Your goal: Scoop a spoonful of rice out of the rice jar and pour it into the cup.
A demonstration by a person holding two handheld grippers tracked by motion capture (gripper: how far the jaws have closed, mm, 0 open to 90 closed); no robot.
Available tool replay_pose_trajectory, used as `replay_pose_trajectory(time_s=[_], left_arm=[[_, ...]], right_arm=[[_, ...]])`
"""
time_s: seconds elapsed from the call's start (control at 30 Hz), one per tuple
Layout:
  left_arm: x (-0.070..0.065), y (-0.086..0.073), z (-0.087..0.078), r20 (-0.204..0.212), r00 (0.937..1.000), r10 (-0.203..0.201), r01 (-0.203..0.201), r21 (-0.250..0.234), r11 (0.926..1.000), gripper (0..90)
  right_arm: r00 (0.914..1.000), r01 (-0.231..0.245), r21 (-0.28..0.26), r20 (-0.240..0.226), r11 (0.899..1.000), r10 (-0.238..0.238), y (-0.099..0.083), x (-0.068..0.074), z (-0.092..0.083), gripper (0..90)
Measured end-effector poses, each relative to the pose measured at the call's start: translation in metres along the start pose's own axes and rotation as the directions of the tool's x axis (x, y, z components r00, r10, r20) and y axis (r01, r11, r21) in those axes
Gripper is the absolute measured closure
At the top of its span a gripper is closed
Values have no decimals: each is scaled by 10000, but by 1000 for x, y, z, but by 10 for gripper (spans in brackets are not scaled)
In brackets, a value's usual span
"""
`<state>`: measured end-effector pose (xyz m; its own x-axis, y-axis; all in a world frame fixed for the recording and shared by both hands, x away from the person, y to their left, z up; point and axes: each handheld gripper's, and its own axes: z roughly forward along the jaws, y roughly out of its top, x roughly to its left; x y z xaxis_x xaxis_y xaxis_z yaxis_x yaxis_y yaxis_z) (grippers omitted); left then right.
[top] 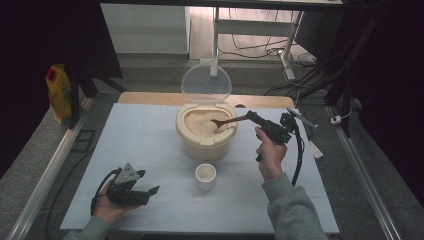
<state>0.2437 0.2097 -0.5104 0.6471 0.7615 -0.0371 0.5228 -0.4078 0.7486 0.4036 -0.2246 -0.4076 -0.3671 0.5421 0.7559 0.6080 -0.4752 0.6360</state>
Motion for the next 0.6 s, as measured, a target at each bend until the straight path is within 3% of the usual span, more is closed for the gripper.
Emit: replay_pose_trajectory(time_s=[0.6], left_arm=[[0,0,0,-25,10000,16,-16,9,10000,235]], right_arm=[[9987,-473,-255,-223,9986,468,5,-3,-7,832]])
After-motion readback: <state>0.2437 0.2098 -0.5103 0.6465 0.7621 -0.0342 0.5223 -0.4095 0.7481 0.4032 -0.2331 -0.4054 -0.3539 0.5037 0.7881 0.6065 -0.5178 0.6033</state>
